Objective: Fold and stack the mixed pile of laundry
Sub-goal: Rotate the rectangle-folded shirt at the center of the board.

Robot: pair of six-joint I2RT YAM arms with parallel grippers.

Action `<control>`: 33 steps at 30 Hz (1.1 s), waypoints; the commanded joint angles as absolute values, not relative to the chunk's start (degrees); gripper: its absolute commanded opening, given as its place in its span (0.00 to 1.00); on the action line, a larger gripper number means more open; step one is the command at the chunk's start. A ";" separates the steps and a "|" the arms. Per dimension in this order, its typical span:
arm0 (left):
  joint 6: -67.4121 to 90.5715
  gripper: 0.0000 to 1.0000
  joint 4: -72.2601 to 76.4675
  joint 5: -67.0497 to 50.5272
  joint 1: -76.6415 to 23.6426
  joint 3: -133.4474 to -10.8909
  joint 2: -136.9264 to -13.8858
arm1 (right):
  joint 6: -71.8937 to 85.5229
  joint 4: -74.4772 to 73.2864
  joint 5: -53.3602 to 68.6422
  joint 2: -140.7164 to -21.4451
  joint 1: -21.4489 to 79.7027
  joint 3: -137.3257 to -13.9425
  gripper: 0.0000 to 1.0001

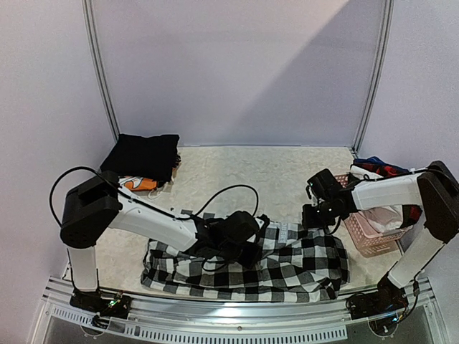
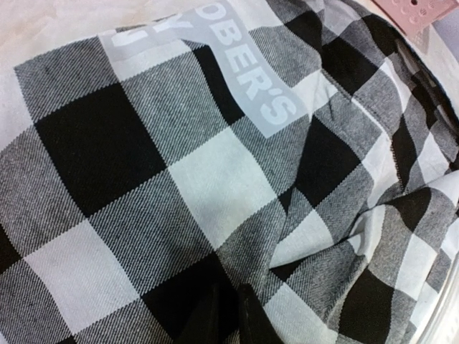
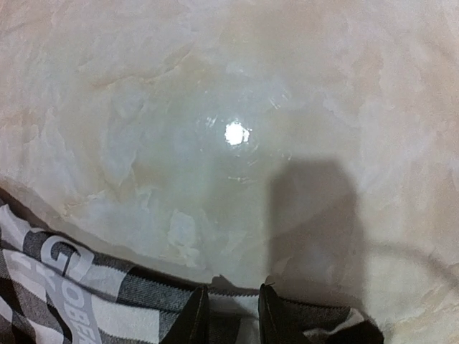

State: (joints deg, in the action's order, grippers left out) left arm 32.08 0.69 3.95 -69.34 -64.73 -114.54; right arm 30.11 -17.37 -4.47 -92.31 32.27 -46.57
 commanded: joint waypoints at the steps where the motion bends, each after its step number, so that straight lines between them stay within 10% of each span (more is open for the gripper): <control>1: 31.81 0.15 -6.45 5.32 -70.93 -63.70 -111.83 | 30.25 -20.22 -3.73 -95.23 31.89 -51.02 0.24; 10: 25.41 0.36 -17.02 9.51 -65.94 -71.01 -106.90 | 29.78 -31.83 -7.27 -89.93 38.20 -60.71 0.26; 33: 18.88 0.31 -18.03 2.14 -51.60 -72.33 -114.71 | 49.70 -32.26 -3.65 -90.80 74.30 -51.55 0.34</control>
